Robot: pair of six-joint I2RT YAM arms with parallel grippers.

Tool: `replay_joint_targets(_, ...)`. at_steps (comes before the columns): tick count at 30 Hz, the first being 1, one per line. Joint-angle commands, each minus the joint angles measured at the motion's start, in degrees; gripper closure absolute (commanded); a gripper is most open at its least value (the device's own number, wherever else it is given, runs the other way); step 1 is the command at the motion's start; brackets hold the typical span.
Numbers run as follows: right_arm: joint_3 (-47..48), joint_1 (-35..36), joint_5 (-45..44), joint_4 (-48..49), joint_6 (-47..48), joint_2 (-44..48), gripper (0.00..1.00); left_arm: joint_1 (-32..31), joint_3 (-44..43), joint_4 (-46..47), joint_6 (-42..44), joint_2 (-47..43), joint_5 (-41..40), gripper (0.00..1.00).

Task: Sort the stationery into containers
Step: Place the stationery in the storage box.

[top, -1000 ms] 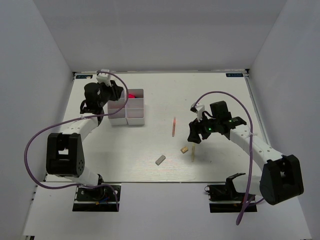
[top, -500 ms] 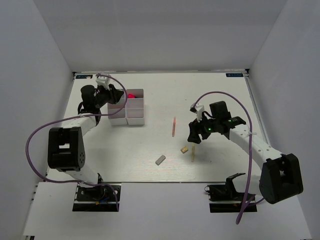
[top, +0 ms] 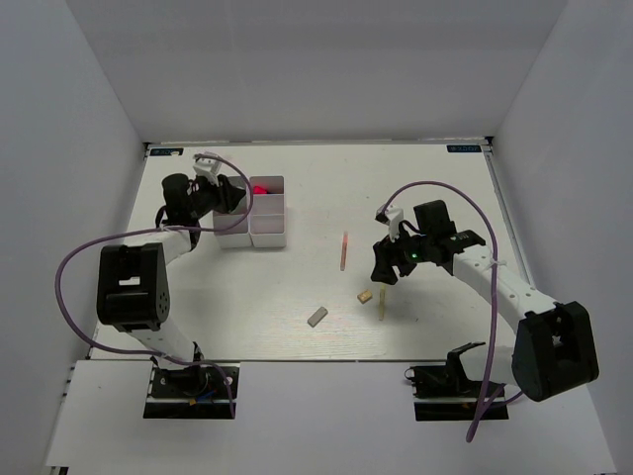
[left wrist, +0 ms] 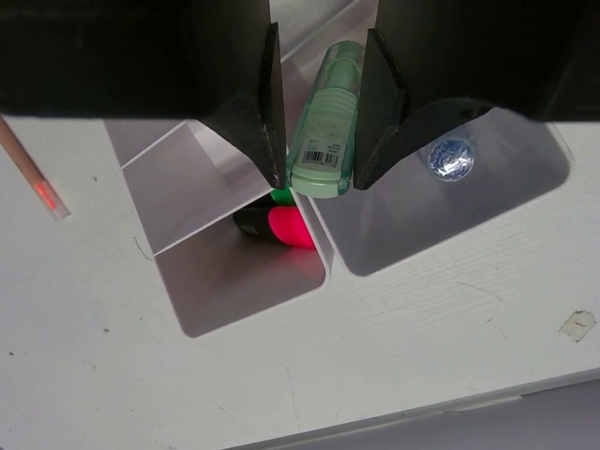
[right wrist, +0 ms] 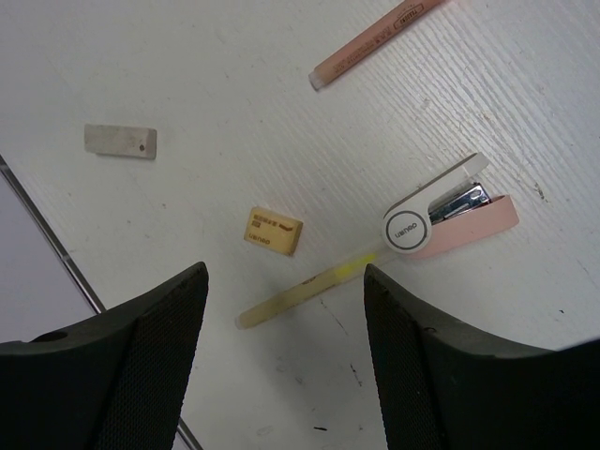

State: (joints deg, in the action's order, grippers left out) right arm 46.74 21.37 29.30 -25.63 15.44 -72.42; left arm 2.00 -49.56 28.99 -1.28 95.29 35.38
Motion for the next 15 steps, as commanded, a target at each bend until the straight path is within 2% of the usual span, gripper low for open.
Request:
replay_joint_targets(1,2.6,-0.4,0.8,-0.1,0.6,-0.1,0.3,0.4,1.1,1.8,2.7,-1.2,0.9,0.81)
replay_joint_targets(3,2.6,-0.4,0.8,-0.2,0.6,-0.3,0.3,0.5,1.8,2.0,2.7,-1.3,0.4,0.6)
replay_joint_targets(7,2.6,-0.4,1.0,-0.3,0.6,0.0,0.3,0.3,2.2,1.4,2.9,-3.6,-1.2,0.32)
replay_joint_targets(10,2.7,-0.4,1.1,-0.2,0.6,0.3,0.29,0.2,1.2,-0.5,1.9,-5.3,-0.3,0.31)
replay_joint_targets(14,2.7,-0.5,0.9,-0.6,0.6,0.4,0.28,-1.6,0.3,-4.5,1.8,-12.0,-0.8,0.29)
replay_joint_targets(15,2.6,-0.7,0.8,-0.3,0.6,0.5,0.3,-1.7,-0.8,-6.7,1.7,-13.2,-1.4,0.37)
